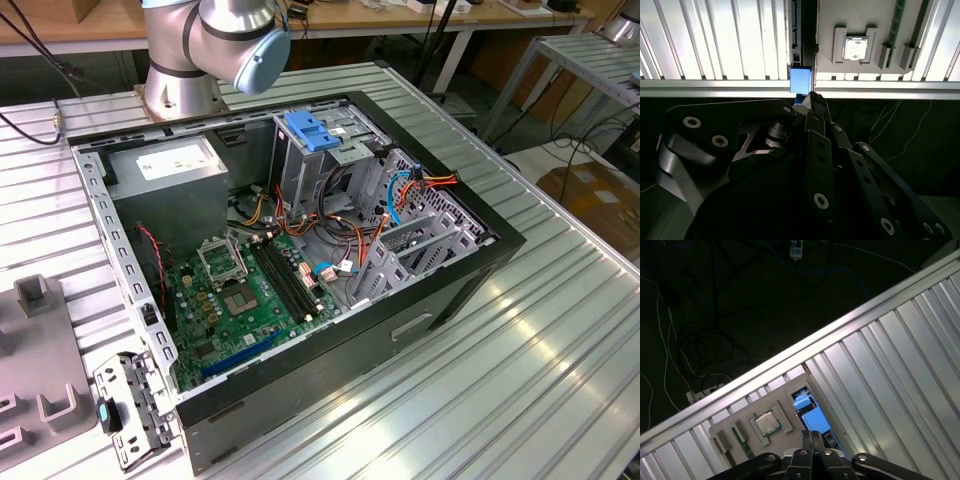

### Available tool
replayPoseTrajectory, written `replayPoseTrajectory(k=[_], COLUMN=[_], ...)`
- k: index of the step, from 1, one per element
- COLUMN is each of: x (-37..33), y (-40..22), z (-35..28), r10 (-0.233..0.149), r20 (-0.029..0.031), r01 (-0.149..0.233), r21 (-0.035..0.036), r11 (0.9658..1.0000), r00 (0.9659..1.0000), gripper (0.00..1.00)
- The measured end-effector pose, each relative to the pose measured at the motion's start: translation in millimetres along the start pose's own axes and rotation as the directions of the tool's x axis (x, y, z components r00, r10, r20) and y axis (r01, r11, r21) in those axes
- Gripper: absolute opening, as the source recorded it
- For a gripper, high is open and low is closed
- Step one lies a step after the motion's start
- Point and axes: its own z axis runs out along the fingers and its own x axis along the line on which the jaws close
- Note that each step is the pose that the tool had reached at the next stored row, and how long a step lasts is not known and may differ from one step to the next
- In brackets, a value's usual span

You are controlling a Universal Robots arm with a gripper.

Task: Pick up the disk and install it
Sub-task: 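Pick up the disk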

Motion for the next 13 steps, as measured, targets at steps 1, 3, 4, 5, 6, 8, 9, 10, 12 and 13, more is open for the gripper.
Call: replayPoseTrajectory(k=[1, 3, 4, 5, 6, 8, 9, 10, 12, 13], x=[0.0, 0.0, 0.0, 0.0, 0.0, 0.0, -0.1, -0.1, -1.8, -2.3], y=[0.0, 0.0, 0.0, 0.0, 0.0, 0.0, 0.0, -0.1, 0.5, 0.4], z=[0.0, 0.0, 0.0, 0.1, 0.1, 0.4, 0.6, 0.9, 2.8, 4.2], r10=[0.000, -0.004, -0.016, -0.043, -0.063, -0.102, -0.120, -0.136, -0.147, -0.158], r20=[0.0000, -0.0002, -0.0007, -0.0018, -0.0028, -0.0044, -0.0052, -0.0062, -0.0040, -0.0030], r01=[0.000, 0.004, 0.016, 0.043, 0.063, 0.102, 0.120, 0.136, 0.147, 0.158], r21=[0.0000, 0.0001, 0.0003, 0.0007, 0.0009, 0.0015, 0.0016, 0.0017, 0.0102, 0.0142], r11=[1.0000, 1.0000, 0.9999, 0.9991, 0.9980, 0.9948, 0.9928, 0.9907, 0.9891, 0.9873], r00=[1.0000, 1.0000, 0.9999, 0.9991, 0.9980, 0.9947, 0.9927, 0.9907, 0.9892, 0.9874], gripper=[0.11, 0.11, 0.11, 0.11, 0.11, 0.11, 0.11, 0.11, 0.11, 0.11])
